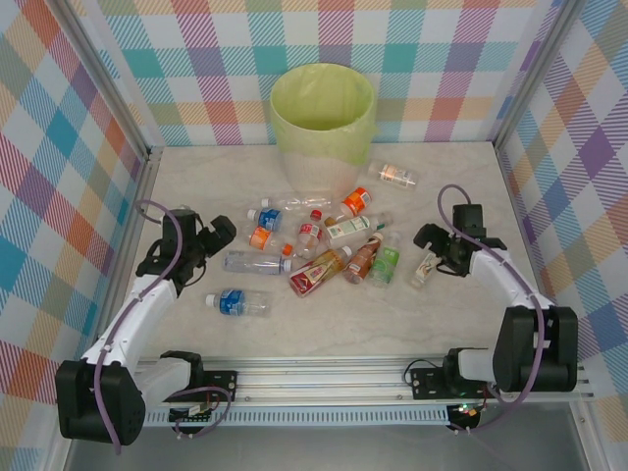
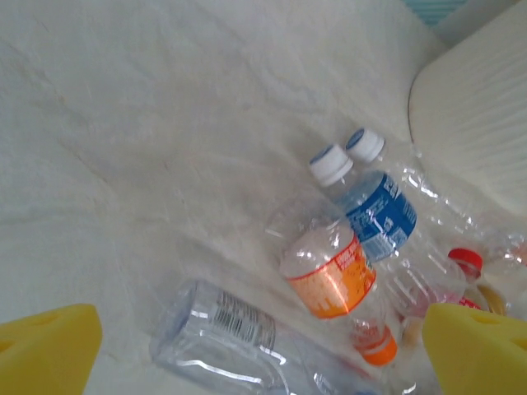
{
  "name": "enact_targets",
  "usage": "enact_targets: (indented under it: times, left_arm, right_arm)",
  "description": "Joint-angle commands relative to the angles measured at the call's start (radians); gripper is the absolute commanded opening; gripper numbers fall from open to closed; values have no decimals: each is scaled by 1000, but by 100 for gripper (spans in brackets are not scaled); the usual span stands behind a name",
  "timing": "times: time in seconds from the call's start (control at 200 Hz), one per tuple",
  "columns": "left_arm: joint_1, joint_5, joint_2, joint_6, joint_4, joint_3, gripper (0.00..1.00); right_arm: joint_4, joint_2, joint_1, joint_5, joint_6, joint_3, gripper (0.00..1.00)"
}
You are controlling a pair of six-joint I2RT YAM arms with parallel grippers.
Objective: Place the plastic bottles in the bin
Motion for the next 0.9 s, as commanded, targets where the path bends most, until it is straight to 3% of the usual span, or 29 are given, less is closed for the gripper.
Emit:
enact_targets:
  times: [0.0, 0.235, 0.395, 0.53, 0.675, 0.755, 0.895]
  left_arm:
    - [-2, 77, -1, -25, -51, 30, 100]
    - [-3, 124, -7, 17, -48, 41, 100]
    - [-3, 86, 8, 12, -110, 56, 100]
    - [-2, 70, 10, 13, -175, 78, 100]
    - [-2, 19, -11, -3, -225, 88, 100]
    - [-3, 12, -18, -19, -244, 97, 100]
    - [-2, 72, -5, -42, -314, 135, 100]
  right_arm:
    - [-87, 38, 33, -54, 69, 1, 100]
    - [-41, 99, 82, -1, 116, -28, 94]
    - [-5, 107, 92, 54, 125, -52, 81]
    - [-2, 75, 92, 101, 87, -46, 63]
    - [6, 22, 93, 80, 31, 2, 52]
    - [56, -20, 94, 22, -23, 52, 50]
    - [269, -68, 96, -249, -91, 167, 52]
